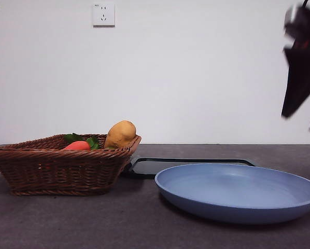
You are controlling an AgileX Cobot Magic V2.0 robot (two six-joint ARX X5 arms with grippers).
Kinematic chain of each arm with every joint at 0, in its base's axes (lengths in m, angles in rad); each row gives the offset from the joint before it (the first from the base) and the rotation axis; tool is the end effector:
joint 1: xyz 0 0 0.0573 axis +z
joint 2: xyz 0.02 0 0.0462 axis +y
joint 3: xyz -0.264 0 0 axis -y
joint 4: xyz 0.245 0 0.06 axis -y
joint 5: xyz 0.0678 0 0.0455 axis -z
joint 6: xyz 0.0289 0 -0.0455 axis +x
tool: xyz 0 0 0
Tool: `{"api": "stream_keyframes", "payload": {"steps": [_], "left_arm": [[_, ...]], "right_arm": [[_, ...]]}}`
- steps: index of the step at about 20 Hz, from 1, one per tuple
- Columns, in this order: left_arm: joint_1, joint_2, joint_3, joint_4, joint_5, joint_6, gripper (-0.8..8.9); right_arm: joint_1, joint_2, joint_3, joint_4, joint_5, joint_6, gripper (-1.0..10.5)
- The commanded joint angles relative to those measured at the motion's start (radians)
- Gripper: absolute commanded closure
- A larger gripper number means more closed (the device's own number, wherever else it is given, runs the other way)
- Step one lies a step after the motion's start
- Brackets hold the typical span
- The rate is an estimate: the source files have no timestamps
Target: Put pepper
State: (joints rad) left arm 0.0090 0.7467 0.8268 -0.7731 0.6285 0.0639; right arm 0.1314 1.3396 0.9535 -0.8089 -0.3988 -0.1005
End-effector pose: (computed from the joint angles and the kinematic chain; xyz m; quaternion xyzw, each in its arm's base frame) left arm 0.1359 -0.0158 0.3040 -0.0778 0.3132 -0.2969 0.8987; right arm 0.2402 0.0431 0.2360 0.0348 0.5460 0.2443 0.8006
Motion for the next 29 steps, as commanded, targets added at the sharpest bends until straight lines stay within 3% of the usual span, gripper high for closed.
{"api": "stream_keyframes", "payload": {"steps": [1, 11, 16, 22, 24, 29], "left_arm": [[-0.003, 0.005, 0.013, 0.005, 0.006, 0.011, 4.64], [-0.003, 0.005, 0.013, 0.005, 0.005, 0.011, 4.64], [-0.003, 0.005, 0.013, 0.005, 0.005, 0.011, 4.64], [-0.038, 0.006, 0.013, 0.004, -0.005, 0.007, 4.64], [-0.071, 0.015, 0.014, 0.005, -0.047, 0.007, 4.64], [-0.193, 0.143, 0.065, 0.03, -0.197, -0.055, 4.65]], "right_arm": [[0.005, 0.09, 0.014, 0.04, 0.008, 0.002, 6.5], [0.029, 0.309, 0.014, 0.132, 0.009, -0.005, 7.0], [0.029, 0.319, 0.014, 0.134, 0.005, -0.005, 9.4], [0.029, 0.319, 0.014, 0.132, -0.005, 0.015, 9.4], [0.027, 0.307, 0.014, 0.131, -0.08, 0.026, 9.4], [0.029, 0.163, 0.014, 0.127, -0.069, 0.076, 9.4]]}}
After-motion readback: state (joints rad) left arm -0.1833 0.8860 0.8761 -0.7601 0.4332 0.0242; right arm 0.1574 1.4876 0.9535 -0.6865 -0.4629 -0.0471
